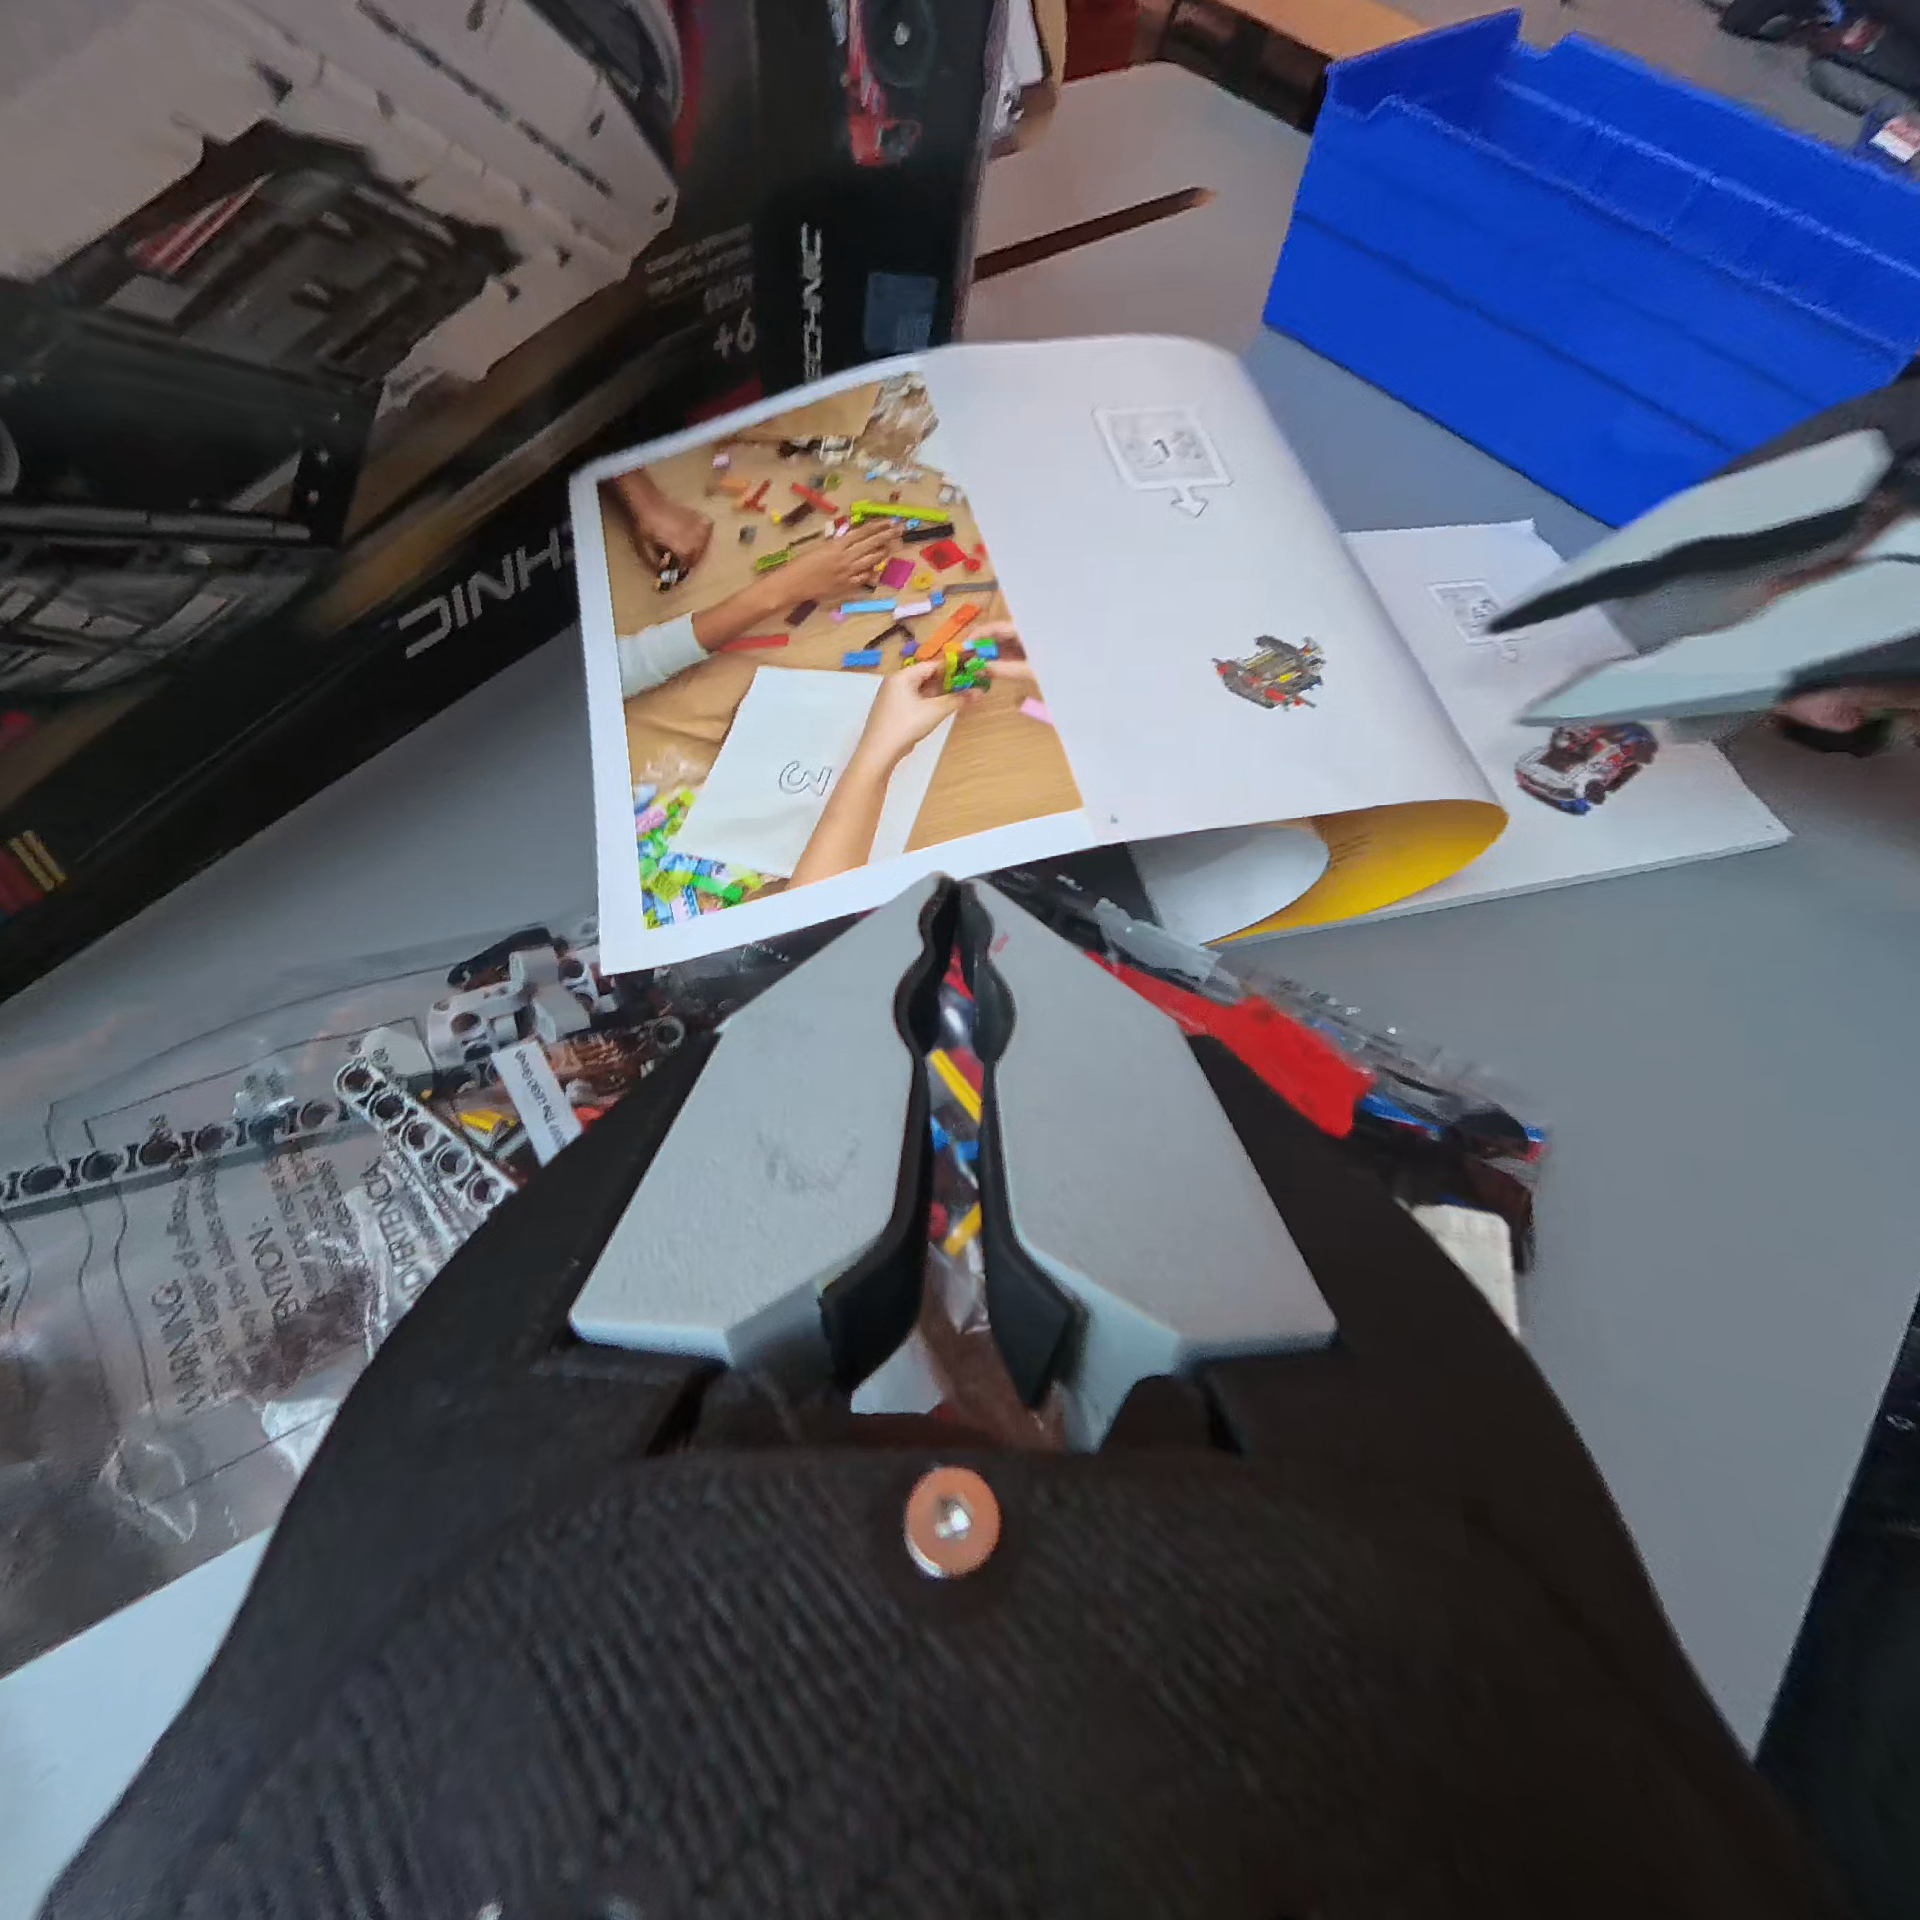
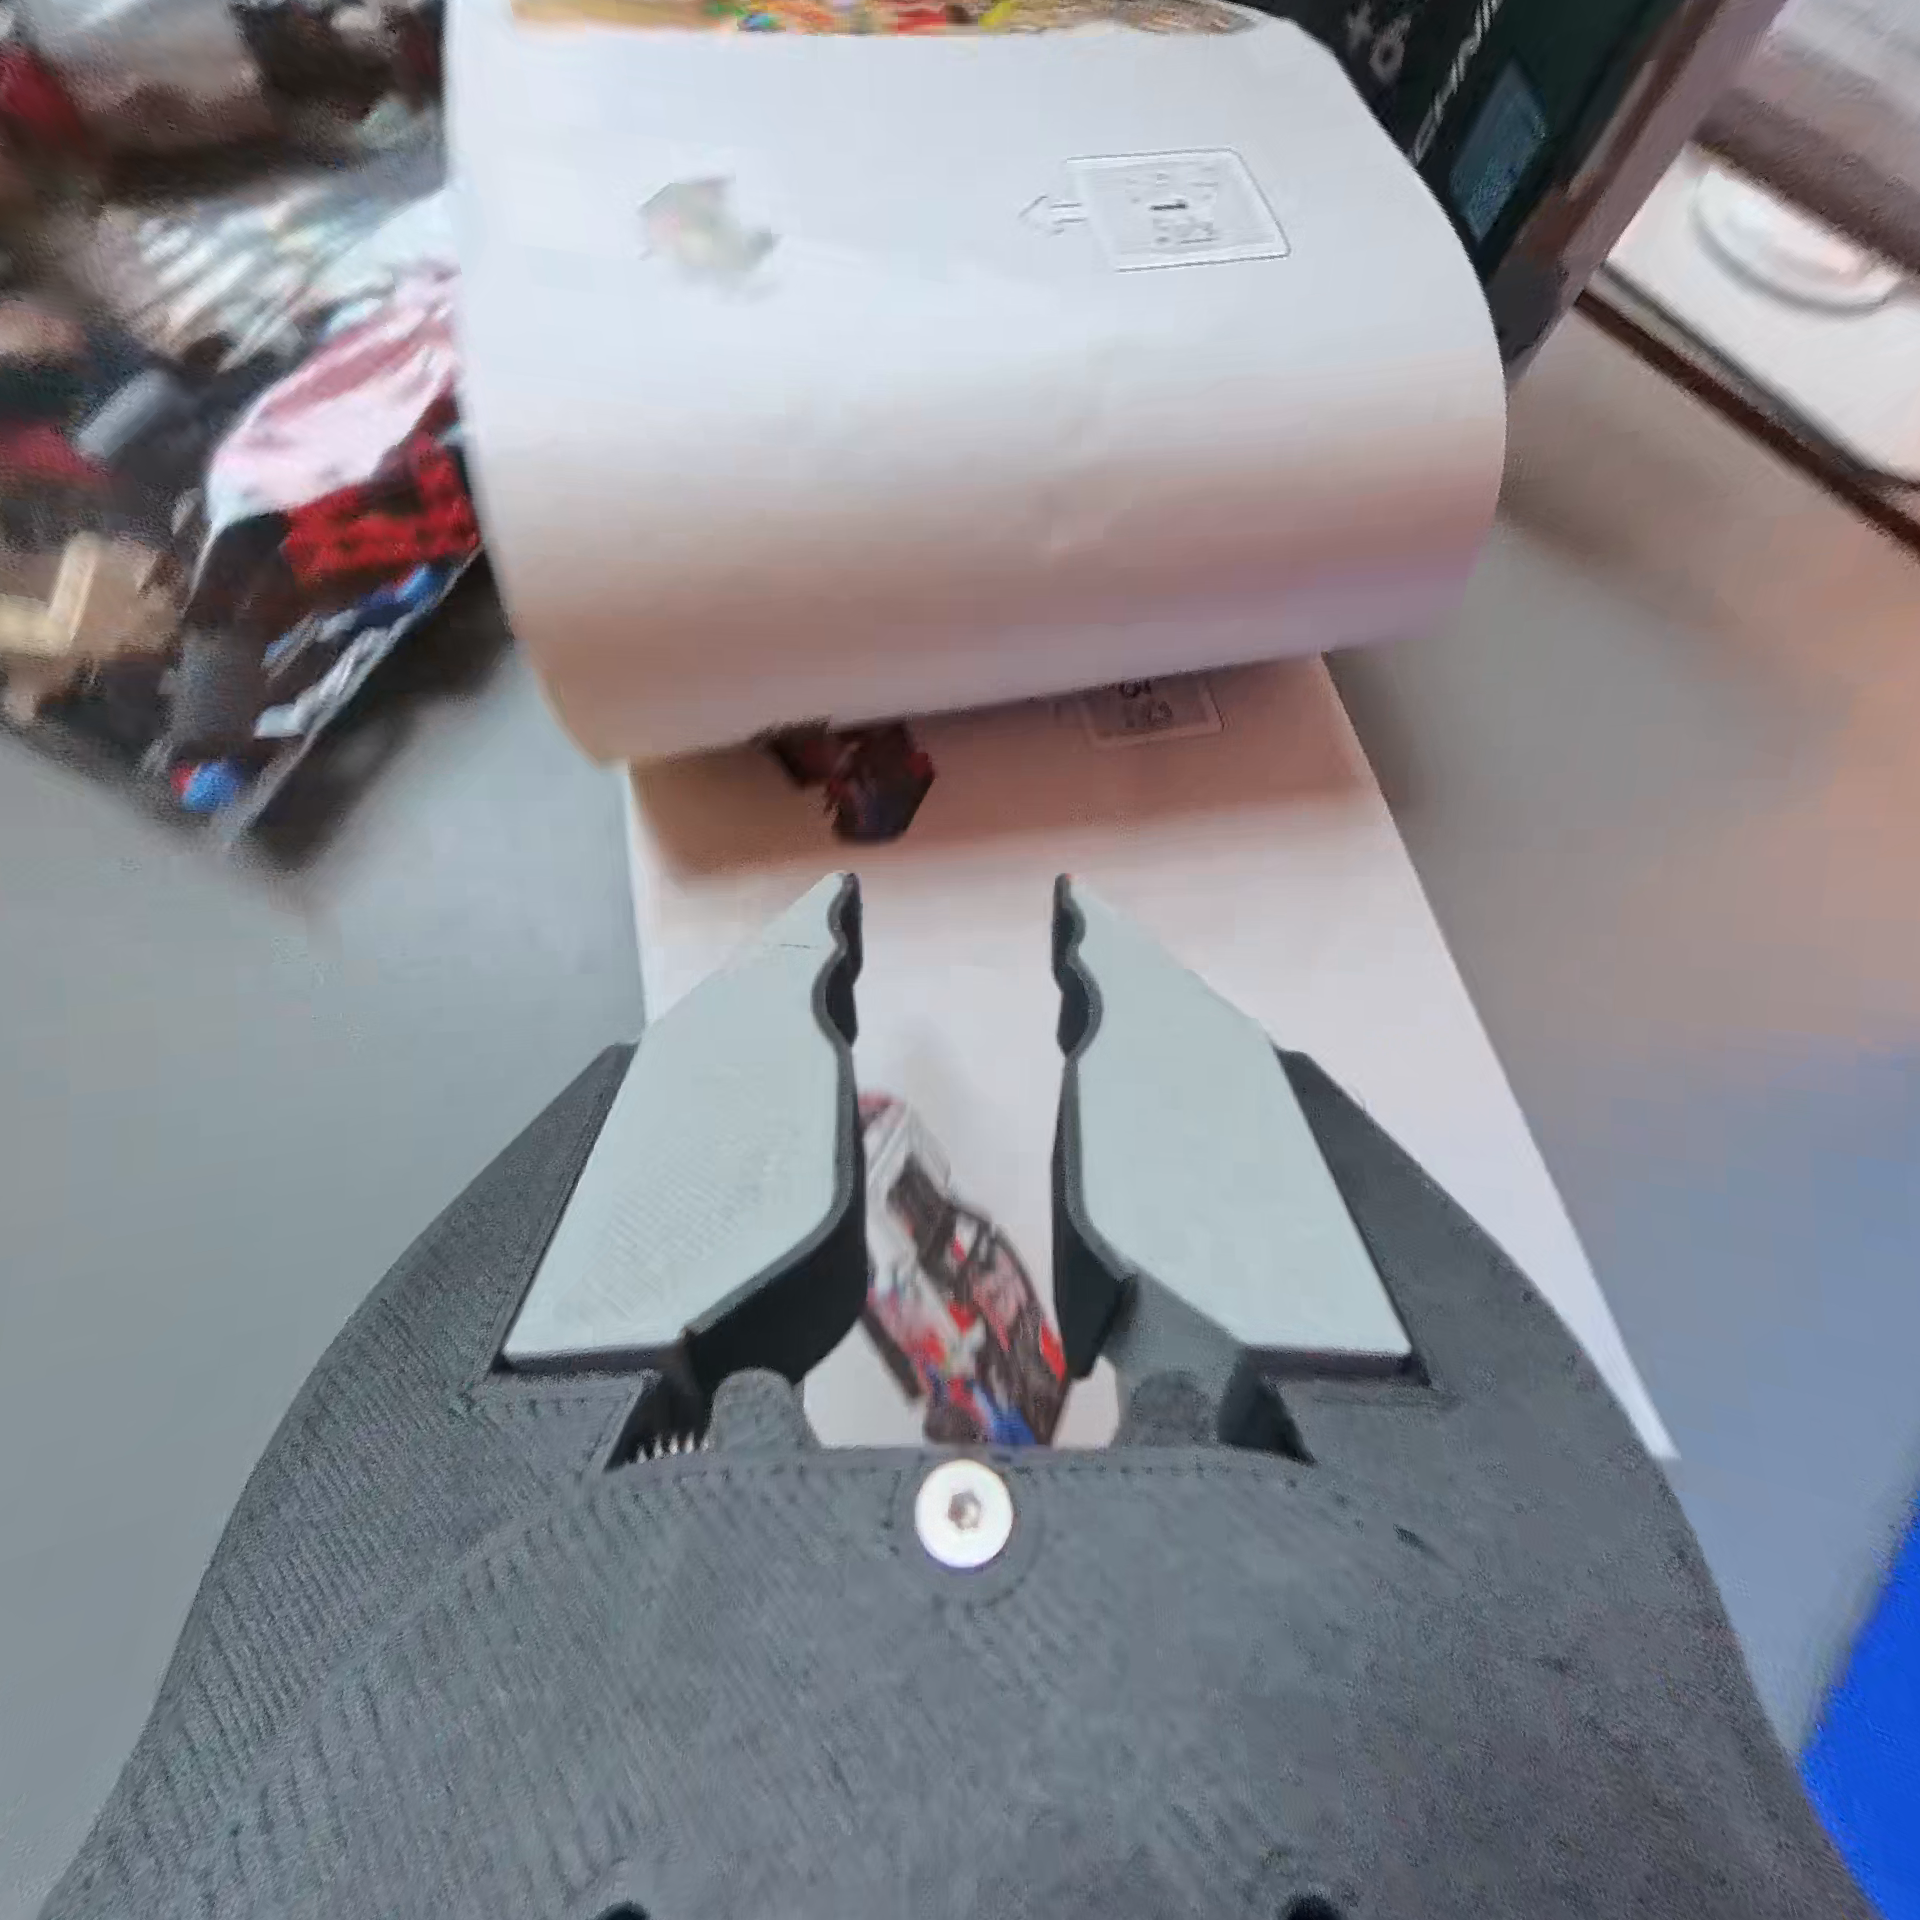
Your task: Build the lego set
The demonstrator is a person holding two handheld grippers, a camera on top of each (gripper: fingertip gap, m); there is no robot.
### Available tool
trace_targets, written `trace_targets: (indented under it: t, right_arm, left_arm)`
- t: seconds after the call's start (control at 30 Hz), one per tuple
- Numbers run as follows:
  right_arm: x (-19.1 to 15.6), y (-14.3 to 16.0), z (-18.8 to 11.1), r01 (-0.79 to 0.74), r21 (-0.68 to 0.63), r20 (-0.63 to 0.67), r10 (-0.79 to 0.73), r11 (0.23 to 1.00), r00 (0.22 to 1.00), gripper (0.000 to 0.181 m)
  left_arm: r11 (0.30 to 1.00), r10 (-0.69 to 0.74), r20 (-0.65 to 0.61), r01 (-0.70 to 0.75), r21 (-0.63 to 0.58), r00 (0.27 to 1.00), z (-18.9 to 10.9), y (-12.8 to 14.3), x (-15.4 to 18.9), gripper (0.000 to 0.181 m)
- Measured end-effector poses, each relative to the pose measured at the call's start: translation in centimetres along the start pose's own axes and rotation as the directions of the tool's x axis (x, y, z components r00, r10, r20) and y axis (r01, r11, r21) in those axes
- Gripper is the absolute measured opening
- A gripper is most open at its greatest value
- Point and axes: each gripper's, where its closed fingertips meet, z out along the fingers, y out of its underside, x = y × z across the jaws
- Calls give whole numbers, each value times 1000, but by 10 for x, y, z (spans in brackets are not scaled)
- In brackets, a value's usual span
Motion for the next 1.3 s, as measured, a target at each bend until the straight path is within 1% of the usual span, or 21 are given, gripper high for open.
trace_targets:
  t: [0.07, 0.13, 0.2, 0.27, 0.43, 0.57, 0.67, 0.7, 0.83, 0.87, 0.93, 1.0, 1.07, 1.13, 1.23, 1.3]
  right_arm:
    - [1, -10, 23, -98, -21, 62, 99, 995, 993, 33]
    - [-2, -25, 41, -147, -6, 112, 147, 989, 983, 32]
    - [-3, -45, 51, -158, 47, 125, 151, 986, 981, 31]
    - [-2, -62, 59, -149, 78, 126, 139, 986, 982, 32]
    - [-10, -76, 87, -115, 52, 166, 105, 992, 981, 37]
    - [-18, -83, 96, -98, 74, 204, 82, 992, 976, 38]
    - [-20, -91, 97, -89, 110, 224, 63, 990, 973, 38]
    - [-21, -93, 97, -90, 111, 234, 62, 990, 970, 38]
    - [-25, -95, 99, -80, 120, 262, 46, 990, 964, 39]
    - [-23, -95, 99, -72, 129, 264, 36, 989, 964, 39]
    - [-26, -96, 97, -76, 147, 288, 30, 986, 957, 39]
    - [-29, -95, 96, -88, 149, 317, 36, 985, 948, 39]
    - [-28, -93, 96, -89, 152, 326, 35, 984, 945, 39]
    - [-28, -94, 95, -100, 158, 341, 40, 982, 939, 40]
    - [-30, -95, 92, -109, 165, 365, 42, 980, 930, 42]
    - [-31, -95, 89, -93, 169, 363, 26, 981, 931, 42]
  left_arm:
    - [1000, 22, 9, -22, 9, 1000, -1, -3, 2, 0]
    - [1000, 25, 3, -25, -3, 1000, 1, 0, 2, 6]
    - [1000, 18, -34, -18, -14, 999, 3, 6, 5, 8]
    - [999, 29, -37, -30, -17, 999, 4, 11, 6, 10]
    - [997, 70, -71, -67, 42, 995, 0, 1, 16, 14]
    - [989, 143, -73, -139, 53, 987, 2, -3, 17, 17]
    - [976, 217, -5, -217, -5, 976, 11, 0, 5, 24]
    - [971, 237, -2, -237, -17, 971, 13, 0, 4, 26]
    - [950, 311, -63, -312, -8, 948, 19, -3, 17, 38]
    - [937, 348, -55, -349, -8, 936, 15, -3, 16, 41]
    - [891, 452, -61, -454, -6, 890, 18, -2, 25, 50]
    - [824, 562, -74, -565, -34, 824, 24, 4, 33, 60]
    - [737, 664, -54, -665, -123, 746, 31, 11, 27, 64]
    - [642, 756, -19, -747, -173, 654, 36, 10, 21, 68]
    - [508, 854, 13, -830, -229, 519, 46, 9, 14, 53]
    - [450, 887, 38, -845, -287, 460, 53, 9, 4, 39]
